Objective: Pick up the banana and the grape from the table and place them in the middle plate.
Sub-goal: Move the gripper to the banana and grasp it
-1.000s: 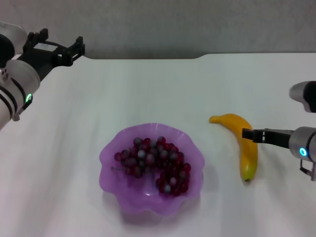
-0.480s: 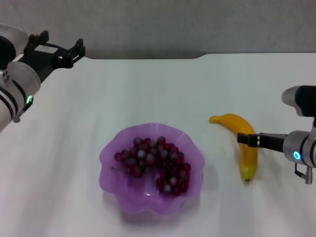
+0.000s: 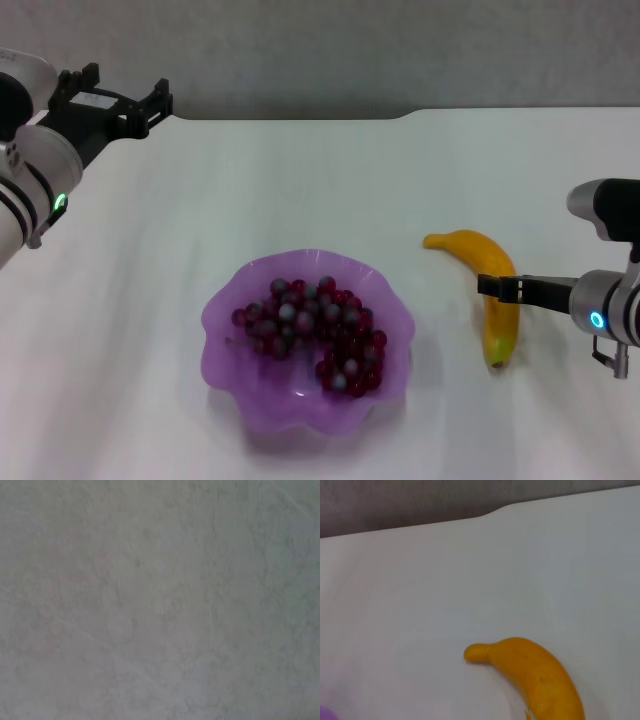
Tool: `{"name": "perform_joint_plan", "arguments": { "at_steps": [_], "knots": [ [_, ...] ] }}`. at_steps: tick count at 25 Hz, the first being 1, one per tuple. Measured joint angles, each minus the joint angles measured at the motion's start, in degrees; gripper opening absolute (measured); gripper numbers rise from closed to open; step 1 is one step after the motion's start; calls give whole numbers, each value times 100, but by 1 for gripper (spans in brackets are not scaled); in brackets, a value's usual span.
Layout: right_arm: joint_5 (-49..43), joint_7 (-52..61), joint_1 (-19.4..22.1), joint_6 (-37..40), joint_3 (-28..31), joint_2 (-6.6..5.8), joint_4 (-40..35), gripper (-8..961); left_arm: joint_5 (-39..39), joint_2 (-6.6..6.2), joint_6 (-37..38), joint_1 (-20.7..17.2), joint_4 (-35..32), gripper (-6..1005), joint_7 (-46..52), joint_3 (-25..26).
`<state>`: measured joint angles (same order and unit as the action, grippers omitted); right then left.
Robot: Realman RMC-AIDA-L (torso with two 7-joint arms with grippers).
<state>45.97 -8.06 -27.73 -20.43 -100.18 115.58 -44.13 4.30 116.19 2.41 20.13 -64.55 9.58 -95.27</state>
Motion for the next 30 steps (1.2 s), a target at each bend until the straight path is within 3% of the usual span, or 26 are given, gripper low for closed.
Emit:
{"name": "perform_joint_plan", "arguments": {
  "at_steps": [30],
  "knots": [
    [315,56,6,393,-304,-3,291,662,0,-9,29,-18,-4,882,0,8]
  ]
}}
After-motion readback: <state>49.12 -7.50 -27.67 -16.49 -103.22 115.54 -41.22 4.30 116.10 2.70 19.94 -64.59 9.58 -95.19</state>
